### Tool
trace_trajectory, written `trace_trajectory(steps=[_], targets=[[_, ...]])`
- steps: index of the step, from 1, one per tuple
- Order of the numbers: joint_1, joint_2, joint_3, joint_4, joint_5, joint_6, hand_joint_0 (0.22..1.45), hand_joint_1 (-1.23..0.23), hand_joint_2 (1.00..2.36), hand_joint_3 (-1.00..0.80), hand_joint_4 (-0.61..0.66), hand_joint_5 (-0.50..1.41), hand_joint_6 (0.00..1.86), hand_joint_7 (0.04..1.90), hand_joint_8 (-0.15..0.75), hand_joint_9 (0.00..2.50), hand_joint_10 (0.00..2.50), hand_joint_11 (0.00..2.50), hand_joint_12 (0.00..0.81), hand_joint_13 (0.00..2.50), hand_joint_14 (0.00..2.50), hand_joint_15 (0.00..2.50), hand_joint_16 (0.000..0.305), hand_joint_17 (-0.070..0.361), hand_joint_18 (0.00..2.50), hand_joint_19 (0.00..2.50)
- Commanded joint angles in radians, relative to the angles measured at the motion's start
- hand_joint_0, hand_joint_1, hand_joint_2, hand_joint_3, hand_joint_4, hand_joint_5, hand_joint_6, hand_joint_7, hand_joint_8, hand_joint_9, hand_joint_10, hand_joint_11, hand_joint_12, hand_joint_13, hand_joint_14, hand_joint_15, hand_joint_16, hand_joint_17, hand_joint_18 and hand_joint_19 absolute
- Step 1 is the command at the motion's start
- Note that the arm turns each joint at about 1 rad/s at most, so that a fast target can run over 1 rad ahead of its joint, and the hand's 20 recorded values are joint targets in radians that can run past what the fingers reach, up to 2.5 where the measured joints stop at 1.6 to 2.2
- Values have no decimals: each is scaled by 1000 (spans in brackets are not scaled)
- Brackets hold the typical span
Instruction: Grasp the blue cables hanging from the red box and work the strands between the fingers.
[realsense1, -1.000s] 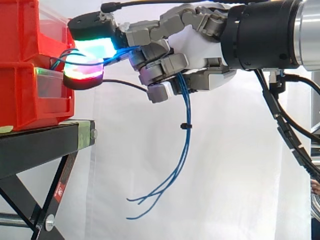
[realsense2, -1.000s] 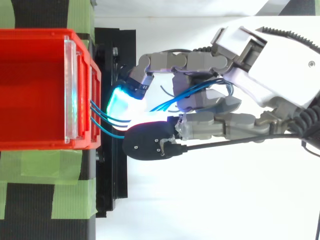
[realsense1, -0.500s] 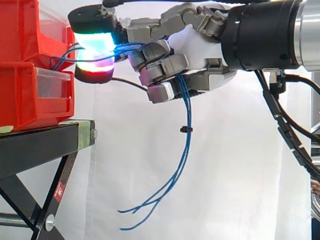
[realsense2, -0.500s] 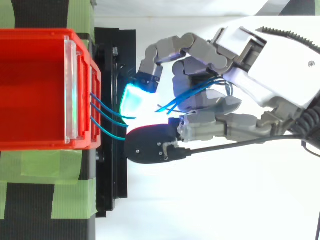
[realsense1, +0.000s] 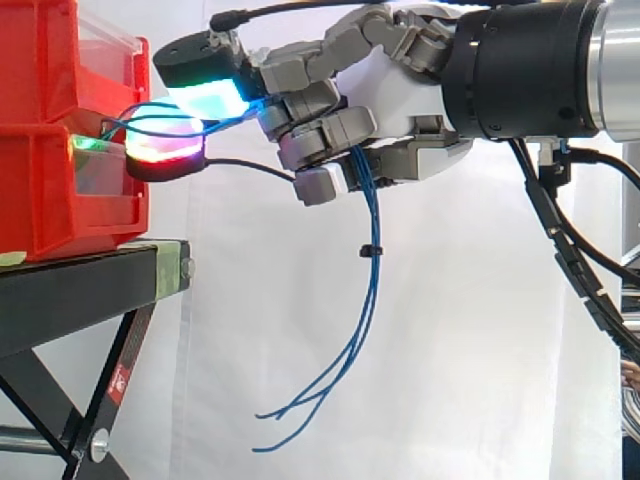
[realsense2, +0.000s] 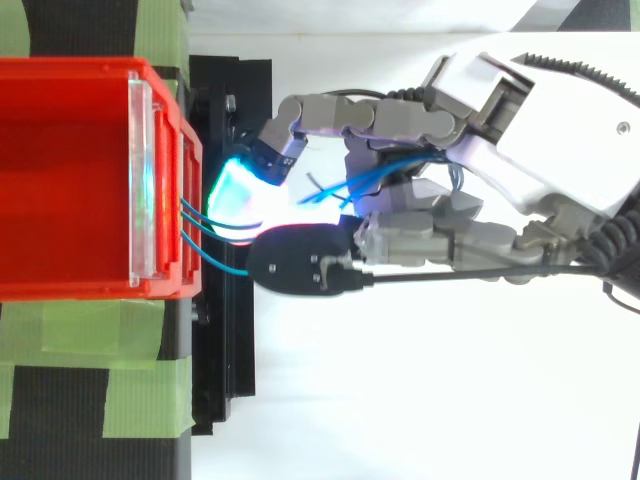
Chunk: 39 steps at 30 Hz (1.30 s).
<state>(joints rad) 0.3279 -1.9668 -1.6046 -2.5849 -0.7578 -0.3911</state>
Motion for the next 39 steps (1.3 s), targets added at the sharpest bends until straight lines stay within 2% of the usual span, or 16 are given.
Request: trace_trajectory(steps=[1, 2, 3, 7, 8, 12, 16, 21, 23, 24, 25, 27, 28, 30, 34, 39], targets=[[0, 0, 0, 0, -1, 0, 830, -520, 1294, -294, 433, 437, 16, 872, 376, 674, 2500, 2465, 418, 998, 2500, 1322, 45, 102, 1373, 1281], [0, 0, 0, 0, -1, 0, 837, -527, 1281, -297, 436, 435, 16, 884, 376, 674, 2500, 2465, 418, 998, 2500, 1322, 45, 102, 1373, 1281], [-1, -1, 0, 0, -1, 0, 952, -594, 1022, -135, 434, 437, 17, 925, 376, 674, 2500, 2465, 418, 998, 2500, 1322, 45, 102, 1373, 1281], [-1, 0, 0, 5, -1, 0, 1148, -700, 1015, -338, 181, 417, 1, 1538, 376, 674, 2500, 2465, 418, 998, 2500, 1322, 45, 102, 1373, 1281], [0, 0, 0, 5, -1, 0, 1151, -706, 1014, -358, 201, 278, 394, 1373, 376, 674, 2500, 2465, 418, 998, 2500, 1322, 45, 102, 1373, 1281], [0, 0, 0, 5, -1, 0, 976, -775, 1020, -388, 235, -27, 1013, 1196, 376, 674, 2500, 2465, 418, 998, 2500, 1322, 45, 102, 1373, 1281], [0, 0, 0, 6, -1, 0, 936, -788, 1007, -837, 226, -55, 1268, 1132, 376, 674, 2500, 2465, 418, 998, 2500, 1322, 45, 102, 1373, 1281], [-1, -1, 0, 6, -1, 0, 1259, -790, 1008, -621, -13, -114, 1333, 1243, 376, 674, 2500, 2465, 418, 998, 2500, 1322, 45, 102, 1373, 1281], [0, 0, 0, 6, -1, 0, 1347, -768, 1006, -601, 0, -43, 1261, 1369, 376, 674, 2500, 2465, 418, 998, 2500, 1322, 45, 102, 1373, 1281], [0, 0, 0, 6, -1, 0, 1311, -672, 1014, -448, 107, 201, 1000, 1258, 376, 674, 2500, 2465, 418, 998, 2500, 1322, 45, 102, 1373, 1281], [0, 0, 0, 6, -1, 0, 1310, -656, 1015, -432, 135, 374, 696, 1385, 376, 674, 2500, 2465, 418, 998, 2500, 1322, 45, 102, 1373, 1281], [0, 0, 0, 6, -1, 0, 1308, -650, 1016, -424, 189, 461, 517, 1401, 376, 674, 2500, 2465, 418, 998, 2500, 1322, 45, 102, 1373, 1281], [-1, 0, 0, 6, -1, 0, 1302, -648, 1016, -425, 222, 571, 184, 1532, 376, 674, 2500, 2465, 418, 998, 2500, 1322, 45, 102, 1373, 1281], [0, 0, 0, 8, -1, 0, 1236, -671, 1014, -407, 304, 595, 11, 1452, 376, 674, 2500, 2465, 418, 998, 2500, 1322, 45, 102, 1373, 1281], [0, 0, 0, 6, -1, 0, 1051, -668, 1013, -180, 268, 491, 19, 1300, 376, 674, 2500, 2465, 418, 998, 2500, 1322, 45, 102, 1373, 1281], [-1, 0, 0, 8, -1, 0, 1130, -656, 1022, -476, 217, 353, 14, 1479, 376, 674, 2500, 2465, 418, 998, 2500, 1322, 45, 102, 1373, 1281]])
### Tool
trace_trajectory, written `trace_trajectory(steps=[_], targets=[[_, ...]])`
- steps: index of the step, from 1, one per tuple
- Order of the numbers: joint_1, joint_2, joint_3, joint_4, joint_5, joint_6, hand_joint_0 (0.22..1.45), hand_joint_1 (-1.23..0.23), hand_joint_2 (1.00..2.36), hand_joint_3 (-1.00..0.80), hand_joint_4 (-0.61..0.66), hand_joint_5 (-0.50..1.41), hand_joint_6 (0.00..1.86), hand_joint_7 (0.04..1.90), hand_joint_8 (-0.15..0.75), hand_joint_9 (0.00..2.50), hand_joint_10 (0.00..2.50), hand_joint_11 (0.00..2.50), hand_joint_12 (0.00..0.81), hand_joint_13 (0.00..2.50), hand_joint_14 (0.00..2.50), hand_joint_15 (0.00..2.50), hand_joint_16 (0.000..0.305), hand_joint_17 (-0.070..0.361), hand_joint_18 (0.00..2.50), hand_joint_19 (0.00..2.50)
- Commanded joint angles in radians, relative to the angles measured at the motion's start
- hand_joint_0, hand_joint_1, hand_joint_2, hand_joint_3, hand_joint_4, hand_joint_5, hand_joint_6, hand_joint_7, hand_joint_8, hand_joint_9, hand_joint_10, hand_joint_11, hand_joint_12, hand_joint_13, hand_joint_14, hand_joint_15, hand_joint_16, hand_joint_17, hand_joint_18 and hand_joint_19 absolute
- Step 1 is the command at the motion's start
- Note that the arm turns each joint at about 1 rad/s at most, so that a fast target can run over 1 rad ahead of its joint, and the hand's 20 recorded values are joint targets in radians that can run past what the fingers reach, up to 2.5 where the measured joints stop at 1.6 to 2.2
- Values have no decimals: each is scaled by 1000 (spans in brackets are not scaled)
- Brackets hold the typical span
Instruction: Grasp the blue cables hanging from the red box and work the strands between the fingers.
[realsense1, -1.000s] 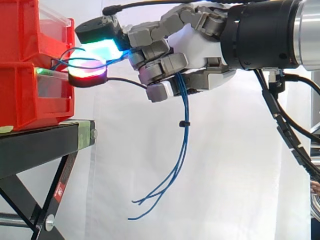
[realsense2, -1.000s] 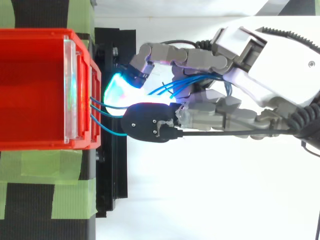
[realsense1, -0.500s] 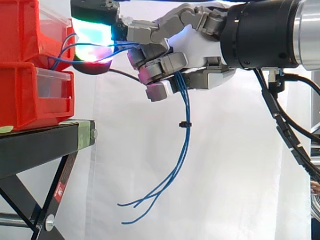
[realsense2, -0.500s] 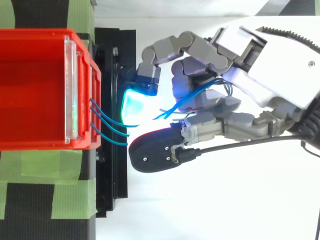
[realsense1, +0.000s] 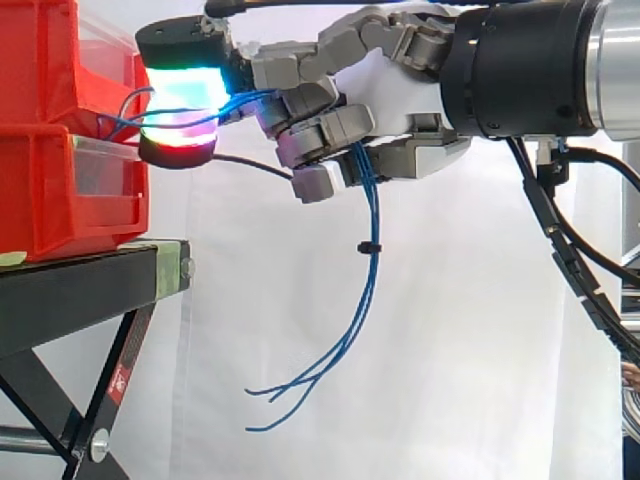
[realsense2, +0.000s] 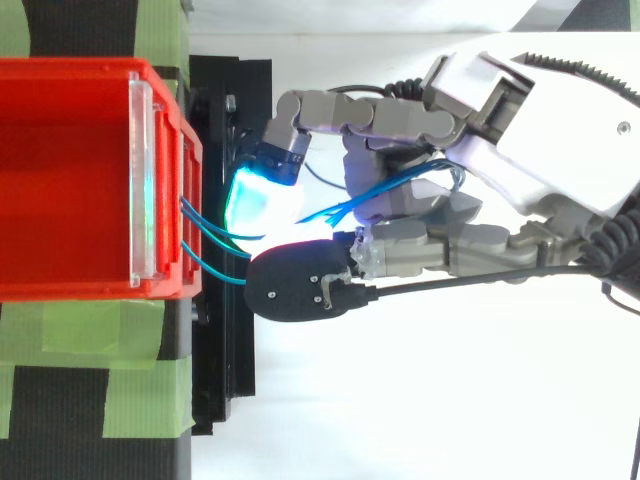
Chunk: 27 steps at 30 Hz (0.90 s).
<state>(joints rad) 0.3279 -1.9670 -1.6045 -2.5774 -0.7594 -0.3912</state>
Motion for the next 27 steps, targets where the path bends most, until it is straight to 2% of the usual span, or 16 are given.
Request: trace_trajectory(steps=[1, 3, 5, 6, 9, 11, 13, 14, 16, 17, 18, 19, 20, 22, 24, 27], targets=[[0, -1, 0, 6, 0, -2, 1179, -715, 1018, -513, 149, 167, 534, 1322, 376, 674, 2500, 2465, 418, 998, 2500, 1322, 45, 102, 1373, 1281], [0, 0, 0, 6, 0, 0, 1231, -742, 1016, -571, 126, 57, 993, 1192, 376, 674, 2500, 2465, 418, 998, 2500, 1322, 45, 102, 1373, 1281], [0, 0, 0, 8, 0, -2, 1237, -752, 1015, -597, 151, 46, 1057, 1156, 376, 674, 2500, 2465, 418, 998, 2500, 1322, 45, 102, 1373, 1281], [0, 0, 0, 8, 0, -3, 1176, -785, 1015, -614, 209, 45, 1061, 1149, 376, 674, 2500, 2465, 418, 998, 2500, 1322, 45, 102, 1373, 1281], [-1, 0, 0, 10, 0, -5, 922, -827, 1000, -1000, 230, -45, 1182, 1194, 376, 674, 2500, 2465, 418, 998, 2500, 1322, 45, 102, 1373, 1281], [0, 0, 0, 10, 0, -5, 951, -814, 1000, -1000, 248, 14, 1122, 1205, 376, 674, 2500, 2465, 418, 998, 2500, 1322, 45, 102, 1373, 1281], [0, -1, 0, 11, 0, -5, 1124, -789, 1000, -1000, 76, -9, 1146, 1247, 376, 674, 2500, 2465, 418, 998, 2500, 1322, 45, 102, 1373, 1281], [0, -1, 0, 11, 0, -5, 1157, -790, 1000, -1000, 49, -36, 1166, 1268, 376, 674, 2500, 2465, 418, 998, 2500, 1322, 45, 102, 1373, 1281], [0, 0, 0, 11, 0, -5, 1357, -772, 1000, -955, 15, 7, 1039, 1375, 376, 674, 2500, 2465, 418, 998, 2500, 1322, 45, 102, 1373, 1281], [0, 0, 0, 11, 0, -5, 1375, -759, 1001, -916, 17, 41, 992, 1414, 376, 674, 2500, 2465, 418, 998, 2500, 1322, 45, 102, 1373, 1281], [0, 0, 0, 11, 0, -5, 1320, -657, 1012, -615, 182, 421, 377, 1472, 376, 674, 2500, 2465, 418, 998, 2500, 1322, 45, 102, 1373, 1281], [0, 0, 0, 11, 0, -5, 1305, -645, 1014, -588, 292, 572, 2, 1515, 376, 674, 2500, 2465, 418, 998, 2500, 1322, 45, 102, 1373, 1281], [0, 0, 0, 11, 0, -5, 1262, -648, 1013, -588, 307, 554, 8, 1443, 376, 674, 2500, 2465, 418, 998, 2500, 1322, 45, 102, 1373, 1281], [0, 0, 0, 11, 0, -5, 1173, -663, 1015, -452, 391, 486, 18, 1180, 376, 674, 2500, 2465, 418, 998, 2500, 1322, 45, 102, 1373, 1281], [0, 0, 0, 11, 0, -5, 1151, -664, 1016, -427, 400, 457, 19, 1115, 376, 674, 2500, 2465, 418, 998, 2500, 1322, 45, 102, 1373, 1281], [0, 0, 0, 11, 0, -5, 1147, -638, 1017, -461, 299, 432, 18, 1209, 376, 674, 2500, 2465, 418, 998, 2500, 1322, 45, 102, 1373, 1281]])
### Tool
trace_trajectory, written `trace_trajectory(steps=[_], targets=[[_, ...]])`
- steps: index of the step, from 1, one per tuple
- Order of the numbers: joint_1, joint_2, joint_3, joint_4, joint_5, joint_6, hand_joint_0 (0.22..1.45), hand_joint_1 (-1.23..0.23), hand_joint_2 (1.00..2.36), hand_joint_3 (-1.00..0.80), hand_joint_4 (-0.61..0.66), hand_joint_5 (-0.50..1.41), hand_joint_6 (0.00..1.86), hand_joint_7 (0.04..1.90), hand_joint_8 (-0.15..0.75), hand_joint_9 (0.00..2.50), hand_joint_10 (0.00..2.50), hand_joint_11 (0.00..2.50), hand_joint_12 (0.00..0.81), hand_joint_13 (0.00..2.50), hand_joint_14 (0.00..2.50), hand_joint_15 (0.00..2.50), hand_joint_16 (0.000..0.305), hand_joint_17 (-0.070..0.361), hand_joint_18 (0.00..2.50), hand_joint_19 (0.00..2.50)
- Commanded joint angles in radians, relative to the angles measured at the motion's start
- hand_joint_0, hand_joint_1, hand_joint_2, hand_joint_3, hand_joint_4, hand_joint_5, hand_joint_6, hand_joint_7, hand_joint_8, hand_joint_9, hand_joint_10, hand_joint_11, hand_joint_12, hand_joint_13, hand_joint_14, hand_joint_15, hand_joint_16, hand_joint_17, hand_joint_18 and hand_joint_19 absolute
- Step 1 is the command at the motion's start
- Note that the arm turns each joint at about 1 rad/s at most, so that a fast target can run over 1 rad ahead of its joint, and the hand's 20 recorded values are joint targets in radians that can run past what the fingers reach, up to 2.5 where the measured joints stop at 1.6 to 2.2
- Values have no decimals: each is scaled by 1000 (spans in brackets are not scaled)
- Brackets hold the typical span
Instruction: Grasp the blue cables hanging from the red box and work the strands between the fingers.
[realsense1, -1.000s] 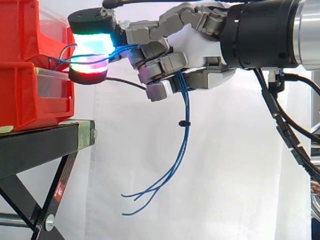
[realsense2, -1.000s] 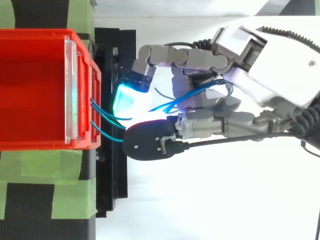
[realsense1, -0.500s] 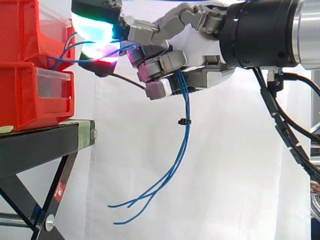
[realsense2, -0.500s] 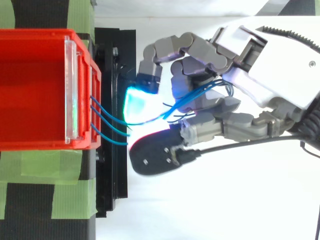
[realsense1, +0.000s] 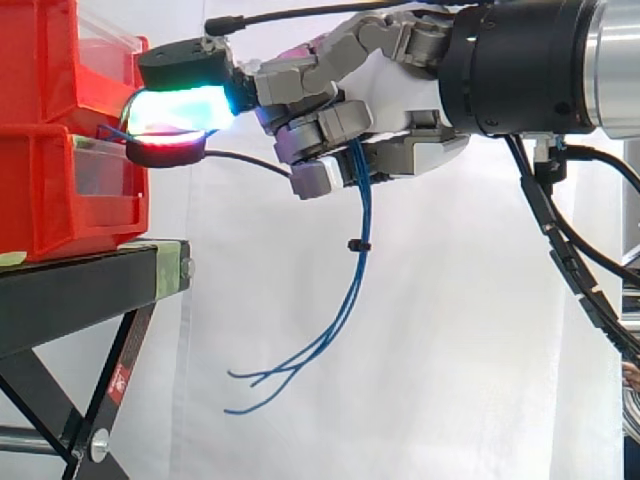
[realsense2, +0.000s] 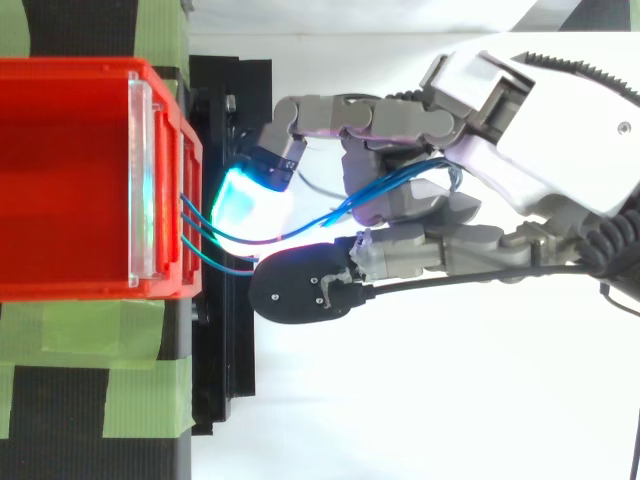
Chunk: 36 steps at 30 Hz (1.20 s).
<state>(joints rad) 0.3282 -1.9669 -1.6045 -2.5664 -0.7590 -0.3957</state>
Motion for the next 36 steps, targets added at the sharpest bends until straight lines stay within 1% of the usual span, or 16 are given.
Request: trace_trajectory(steps=[1, 3, 4, 5, 6, 7, 9, 12, 18, 21, 25, 26, 28, 33, 35, 36], targets=[[0, -1, 0, 0, 0, 0, 1160, -630, 1017, -530, 259, 423, 13, 1298, 376, 674, 2500, 2465, 418, 998, 2500, 1322, 45, 102, 1373, 1281], [0, 0, 0, 0, 0, 0, 1197, -646, 1019, -571, 219, 412, 4, 1437, 376, 674, 2500, 2465, 418, 998, 2500, 1322, 45, 102, 1373, 1281], [0, 0, 0, 0, 1, 0, 1213, -683, 1016, -602, 190, 221, 473, 1298, 376, 674, 2500, 2465, 418, 998, 2500, 1322, 45, 102, 1373, 1281], [0, 0, 0, 0, 1, 0, 1216, -694, 1016, -604, 192, 182, 569, 1272, 376, 674, 2500, 2465, 418, 998, 2500, 1322, 45, 102, 1373, 1281], [-1, 0, 0, 0, 1, 0, 1209, -718, 1015, -604, 209, 64, 865, 1150, 376, 674, 2500, 2465, 418, 998, 2500, 1322, 45, 102, 1373, 1281], [0, 0, 0, 0, 1, 0, 1190, -737, 1015, -626, 221, 16, 950, 1118, 376, 674, 2500, 2465, 418, 998, 2500, 1322, 45, 102, 1373, 1281], [0, 0, 0, 0, 1, 0, 1139, -766, 1012, -707, 239, -65, 1053, 1086, 376, 674, 2500, 2465, 418, 998, 2500, 1322, 45, 102, 1373, 1281], [0, 0, 0, 0, 0, 0, 1077, -796, 1000, -988, 270, -102, 1139, 1120, 376, 674, 2500, 2465, 418, 998, 2500, 1322, 45, 102, 1373, 1281], [0, 0, 0, 0, 0, 0, 957, -799, 1000, -1000, 294, -95, 1263, 1072, 376, 674, 2500, 2465, 418, 998, 2500, 1322, 45, 102, 1373, 1281], [0, 0, 0, 0, 0, 0, 996, -792, 1000, -1000, 267, -50, 1303, 1072, 376, 674, 2500, 2465, 418, 998, 2500, 1322, 45, 102, 1373, 1281], [0, -1, 0, 0, 0, 0, 1136, -776, 1000, -1000, 85, -130, 1396, 1204, 376, 674, 2500, 2465, 418, 998, 2500, 1322, 45, 102, 1373, 1281], [0, 0, 0, 0, 0, 0, 1134, -780, 1002, -950, 78, -138, 1402, 1241, 376, 674, 2500, 2465, 418, 998, 2500, 1322, 45, 102, 1373, 1281], [0, 0, 0, 0, 0, 0, 1133, -785, 1015, -556, 68, -164, 1427, 1303, 376, 674, 2500, 2465, 418, 998, 2500, 1322, 45, 102, 1373, 1281], [-1, 0, 0, 0, 0, 0, 1242, -812, 1002, -583, 56, -104, 1347, 1308, 376, 674, 2500, 2465, 418, 998, 2500, 1322, 45, 102, 1373, 1281], [0, 0, 0, 0, 0, 1, 1310, -812, 1000, -706, 46, -17, 1155, 1356, 376, 674, 2500, 2465, 418, 998, 2500, 1322, 45, 102, 1373, 1281], [0, 0, 0, 0, 0, 3, 1276, -703, 1010, -510, 161, 357, 397, 1440, 376, 674, 2500, 2465, 418, 998, 2500, 1322, 45, 102, 1373, 1281]])
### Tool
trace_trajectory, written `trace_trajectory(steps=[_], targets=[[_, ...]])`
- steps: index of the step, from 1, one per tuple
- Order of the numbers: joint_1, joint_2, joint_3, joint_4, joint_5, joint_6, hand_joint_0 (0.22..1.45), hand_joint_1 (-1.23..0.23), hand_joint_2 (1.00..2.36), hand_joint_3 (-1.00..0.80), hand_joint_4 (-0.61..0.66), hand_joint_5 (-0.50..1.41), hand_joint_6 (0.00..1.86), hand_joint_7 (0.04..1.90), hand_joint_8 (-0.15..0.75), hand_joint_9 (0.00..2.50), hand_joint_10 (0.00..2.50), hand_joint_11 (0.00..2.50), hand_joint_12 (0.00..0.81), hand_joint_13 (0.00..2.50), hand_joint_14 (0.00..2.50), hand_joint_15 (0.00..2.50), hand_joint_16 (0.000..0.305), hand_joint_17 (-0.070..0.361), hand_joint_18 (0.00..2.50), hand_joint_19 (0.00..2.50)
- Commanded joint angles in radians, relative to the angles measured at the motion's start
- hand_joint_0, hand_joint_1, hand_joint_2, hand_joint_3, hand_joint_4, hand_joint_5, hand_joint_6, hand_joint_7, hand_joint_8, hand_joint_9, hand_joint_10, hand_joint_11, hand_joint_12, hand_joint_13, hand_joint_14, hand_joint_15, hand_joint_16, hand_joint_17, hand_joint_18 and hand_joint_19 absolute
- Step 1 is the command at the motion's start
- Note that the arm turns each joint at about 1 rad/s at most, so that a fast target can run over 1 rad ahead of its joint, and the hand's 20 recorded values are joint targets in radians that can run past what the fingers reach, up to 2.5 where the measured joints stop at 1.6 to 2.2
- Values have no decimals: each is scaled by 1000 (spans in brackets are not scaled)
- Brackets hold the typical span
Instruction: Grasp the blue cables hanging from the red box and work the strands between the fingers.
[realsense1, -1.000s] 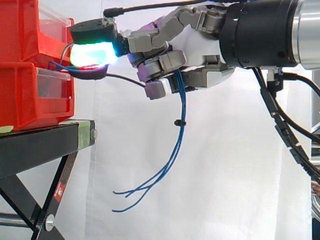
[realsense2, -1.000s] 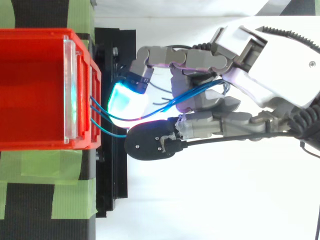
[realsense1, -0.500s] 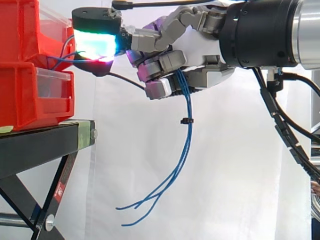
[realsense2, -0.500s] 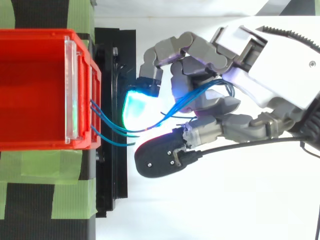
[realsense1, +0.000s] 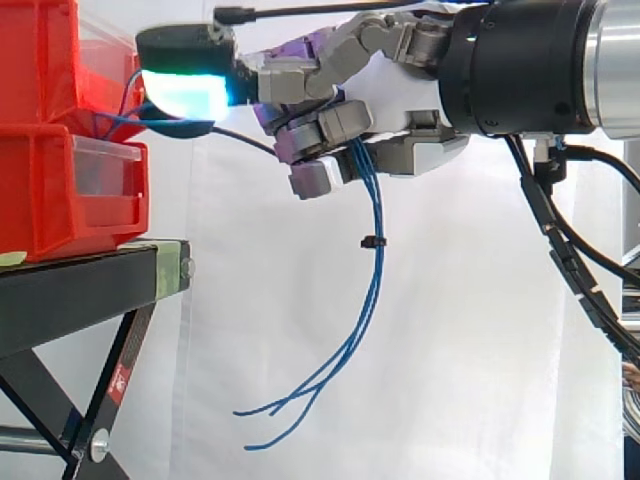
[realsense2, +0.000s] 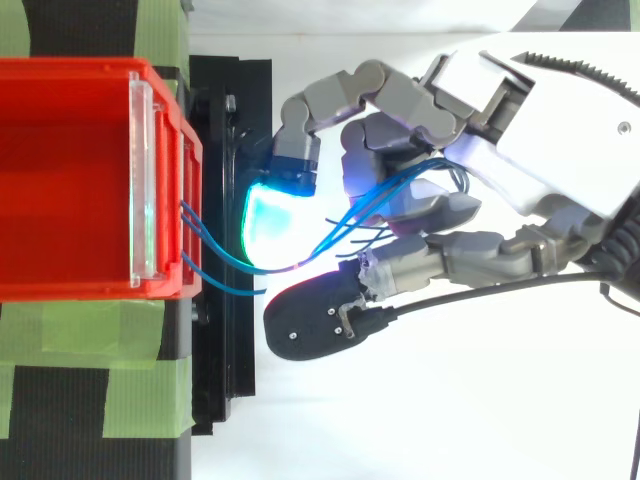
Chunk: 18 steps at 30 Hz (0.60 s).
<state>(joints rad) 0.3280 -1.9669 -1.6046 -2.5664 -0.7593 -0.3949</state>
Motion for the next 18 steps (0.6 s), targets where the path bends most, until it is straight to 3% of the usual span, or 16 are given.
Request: trace_trajectory(steps=[1, 2, 3, 8, 13, 15, 16, 18], targets=[[0, 0, 0, 0, 0, 2, 1277, -682, 1011, -514, 210, 440, 218, 1453, 376, 674, 2500, 2465, 418, 998, 2500, 1322, 45, 102, 1373, 1281], [-1, -1, 0, 0, 0, 2, 1276, -676, 1011, -520, 215, 506, 45, 1533, 376, 674, 2500, 2465, 418, 998, 2500, 1322, 45, 102, 1373, 1281], [0, 0, 0, 2, 0, 4, 1276, -666, 1013, -522, 256, 548, 6, 1465, 376, 674, 2500, 2465, 418, 998, 2500, 1322, 45, 102, 1373, 1281], [0, -1, 0, 5, 0, 8, 1258, -667, 1013, -503, 314, 571, 16, 1294, 376, 674, 2500, 2465, 418, 998, 2500, 1322, 45, 102, 1373, 1281], [0, 0, 0, 9, 0, 16, 1051, -660, 1017, -416, 209, 387, 12, 1322, 376, 674, 2500, 2465, 418, 998, 2500, 1322, 45, 102, 1373, 1281], [0, 0, 0, 14, 0, 28, 969, -666, 1016, -496, 197, 333, 9, 1345, 376, 674, 2500, 2465, 418, 998, 2500, 1322, 45, 102, 1373, 1281], [0, 0, 0, 14, 0, 31, 890, -658, 1013, -661, 198, 305, 10, 1376, 376, 674, 2500, 2465, 418, 998, 2500, 1322, 45, 102, 1373, 1281], [0, 0, 0, 15, 0, 36, 850, -651, 1009, -777, 193, 298, 8, 1403, 376, 674, 2500, 2465, 418, 998, 2500, 1322, 45, 102, 1373, 1281]])
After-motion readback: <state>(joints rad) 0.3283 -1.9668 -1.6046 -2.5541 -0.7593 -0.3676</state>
